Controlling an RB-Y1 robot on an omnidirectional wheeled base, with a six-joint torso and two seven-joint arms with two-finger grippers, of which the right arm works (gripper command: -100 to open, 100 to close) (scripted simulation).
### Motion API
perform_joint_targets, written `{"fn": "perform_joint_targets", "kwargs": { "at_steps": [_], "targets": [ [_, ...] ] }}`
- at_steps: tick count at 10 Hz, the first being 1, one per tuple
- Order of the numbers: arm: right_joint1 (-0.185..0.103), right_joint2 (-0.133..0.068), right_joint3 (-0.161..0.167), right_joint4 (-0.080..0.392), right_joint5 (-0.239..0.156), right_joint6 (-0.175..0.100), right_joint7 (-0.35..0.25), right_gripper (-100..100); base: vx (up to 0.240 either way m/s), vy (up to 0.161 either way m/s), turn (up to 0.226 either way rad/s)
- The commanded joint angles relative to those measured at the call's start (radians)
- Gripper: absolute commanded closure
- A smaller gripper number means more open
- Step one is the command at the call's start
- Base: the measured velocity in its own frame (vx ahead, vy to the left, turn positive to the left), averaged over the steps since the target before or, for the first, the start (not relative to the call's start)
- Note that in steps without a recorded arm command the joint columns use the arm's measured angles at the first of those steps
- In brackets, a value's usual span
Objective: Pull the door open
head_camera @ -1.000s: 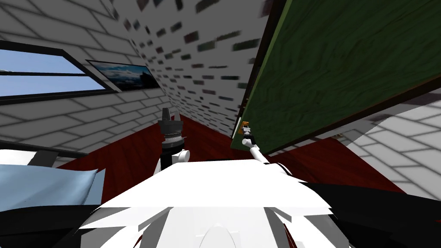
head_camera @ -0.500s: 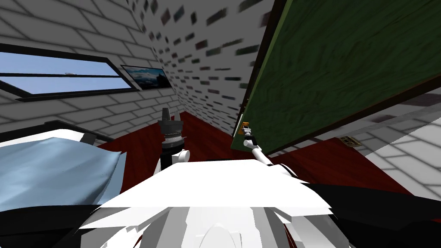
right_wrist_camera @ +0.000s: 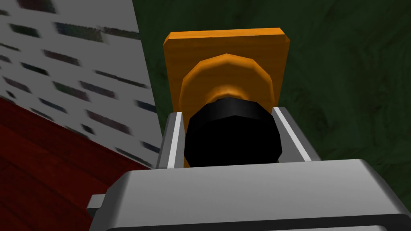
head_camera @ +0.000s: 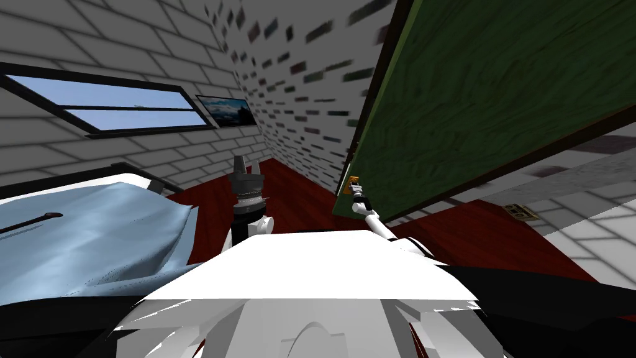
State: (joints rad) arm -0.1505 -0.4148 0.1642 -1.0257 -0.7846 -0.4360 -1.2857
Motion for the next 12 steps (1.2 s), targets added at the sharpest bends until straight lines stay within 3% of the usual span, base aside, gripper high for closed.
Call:
{"fn": "perform_joint_targets", "kwargs": {
  "at_steps": [1, 7, 8, 9, 12],
  "targets": [
    [0.009, -0.012, 0.021, -0.014, 0.003, -0.002, -0.018, 100, -0.205, -0.083, 0.102],
    [0.034, -0.063, 0.093, -0.056, 0.012, -0.012, -0.081, 100, -0.208, -0.075, 0.098],
    [0.032, -0.057, 0.087, -0.05, 0.011, -0.011, -0.075, 100, -0.094, -0.037, 0.041],
    [0.041, -0.072, 0.109, -0.062, 0.017, -0.014, -0.094, 100, -0.119, -0.045, 0.102],
    [0.051, -0.096, 0.137, -0.078, 0.024, -0.024, -0.124, 100, -0.193, -0.055, 0.079]
  ]
}}
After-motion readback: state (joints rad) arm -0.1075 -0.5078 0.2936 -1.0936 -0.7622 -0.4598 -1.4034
